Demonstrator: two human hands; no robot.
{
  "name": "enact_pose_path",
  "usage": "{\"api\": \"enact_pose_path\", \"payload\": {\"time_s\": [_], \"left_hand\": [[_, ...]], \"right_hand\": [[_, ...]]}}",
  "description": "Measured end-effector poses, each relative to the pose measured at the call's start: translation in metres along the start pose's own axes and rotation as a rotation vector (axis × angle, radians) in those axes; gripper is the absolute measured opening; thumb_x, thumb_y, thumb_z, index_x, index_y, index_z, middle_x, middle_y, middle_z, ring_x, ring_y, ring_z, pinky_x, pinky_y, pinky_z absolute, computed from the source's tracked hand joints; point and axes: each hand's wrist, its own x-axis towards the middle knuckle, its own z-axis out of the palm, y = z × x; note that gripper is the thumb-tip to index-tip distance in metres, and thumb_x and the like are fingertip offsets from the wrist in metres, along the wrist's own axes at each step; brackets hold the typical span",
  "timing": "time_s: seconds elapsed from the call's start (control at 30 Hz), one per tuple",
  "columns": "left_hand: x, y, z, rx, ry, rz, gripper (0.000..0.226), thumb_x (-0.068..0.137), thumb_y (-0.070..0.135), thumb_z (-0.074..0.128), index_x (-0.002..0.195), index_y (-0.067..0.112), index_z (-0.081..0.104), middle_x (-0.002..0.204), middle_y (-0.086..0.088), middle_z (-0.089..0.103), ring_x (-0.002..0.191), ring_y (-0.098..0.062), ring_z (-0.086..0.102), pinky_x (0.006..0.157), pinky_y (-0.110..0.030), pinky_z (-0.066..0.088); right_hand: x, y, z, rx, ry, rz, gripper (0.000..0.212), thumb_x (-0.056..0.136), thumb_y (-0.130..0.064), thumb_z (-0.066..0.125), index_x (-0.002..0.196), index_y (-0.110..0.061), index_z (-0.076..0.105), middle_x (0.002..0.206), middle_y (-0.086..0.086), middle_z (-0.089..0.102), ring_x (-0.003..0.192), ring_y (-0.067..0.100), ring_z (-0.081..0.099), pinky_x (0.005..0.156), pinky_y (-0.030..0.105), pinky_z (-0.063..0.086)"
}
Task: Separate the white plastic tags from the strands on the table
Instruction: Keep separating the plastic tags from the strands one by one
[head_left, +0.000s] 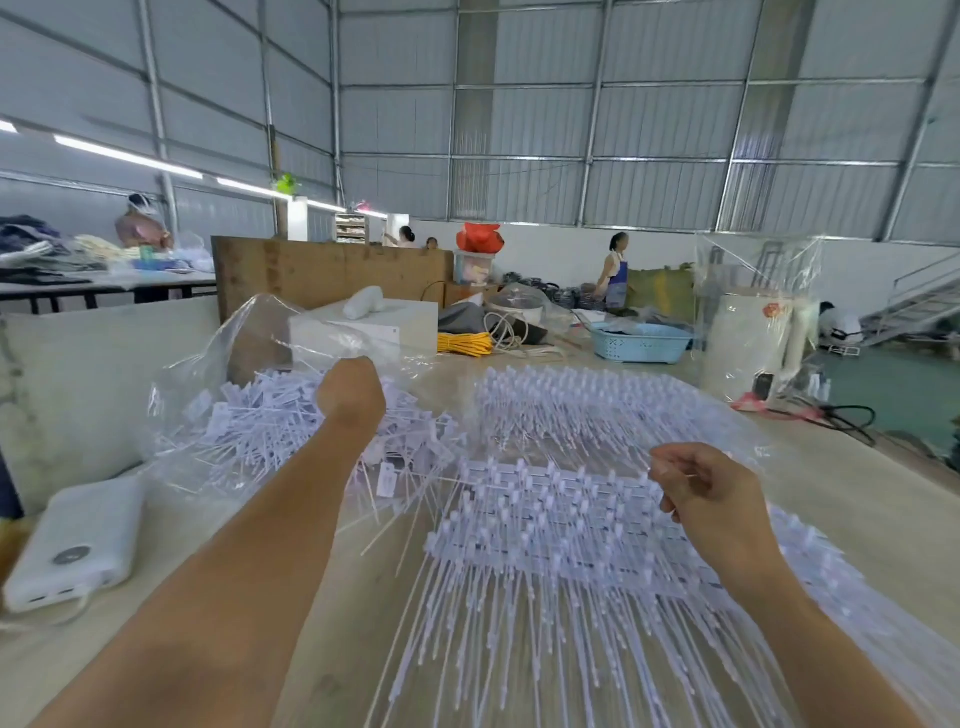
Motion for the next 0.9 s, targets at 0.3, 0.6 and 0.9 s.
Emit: {"api": "enact_pose_path", "payload": {"time_s": [0.3,0.6,0.9], "left_hand": [[-0.019,0.028,-0.014,0.252,0.017,0.108,0.027,0.087,0.002,0.058,0.112,0.01,0.063,0.113,-0.007,0.064,0.106,-0.024,0.063,0.079,-0.032,0.051],[-0.097,0.104,0.015,-0.288,-0.619,0.73,0.029,0.094,0.029,0.057,0.098,0.003,0.07,0.103,-0.009,0.069,0.092,-0.024,0.066,0.078,-0.031,0.049],[-0.167,0.108,0.043,-0.059,-0.395,0.683,0.044,0.102,0.036,0.027,0.128,0.004,0.044,0.13,-0.015,0.039,0.118,-0.03,0.035,0.096,-0.038,0.034]], "right_hand": [[0.0,0.004,0.001,-0.055,-0.053,0.033,0.014,0.088,-0.001,0.059,0.086,-0.015,0.063,0.08,0.004,0.064,0.062,0.011,0.058,0.054,0.015,0.047],[-0.005,0.026,-0.005,-0.799,-0.4,-0.029,0.033,0.092,-0.034,0.056,0.118,-0.014,0.062,0.116,0.006,0.061,0.109,0.024,0.056,0.091,0.031,0.045],[-0.003,-0.009,-0.025,-1.006,-0.767,0.207,0.047,0.091,-0.023,0.053,0.132,0.0,0.048,0.137,0.016,0.048,0.121,0.029,0.051,0.1,0.036,0.043]]}}
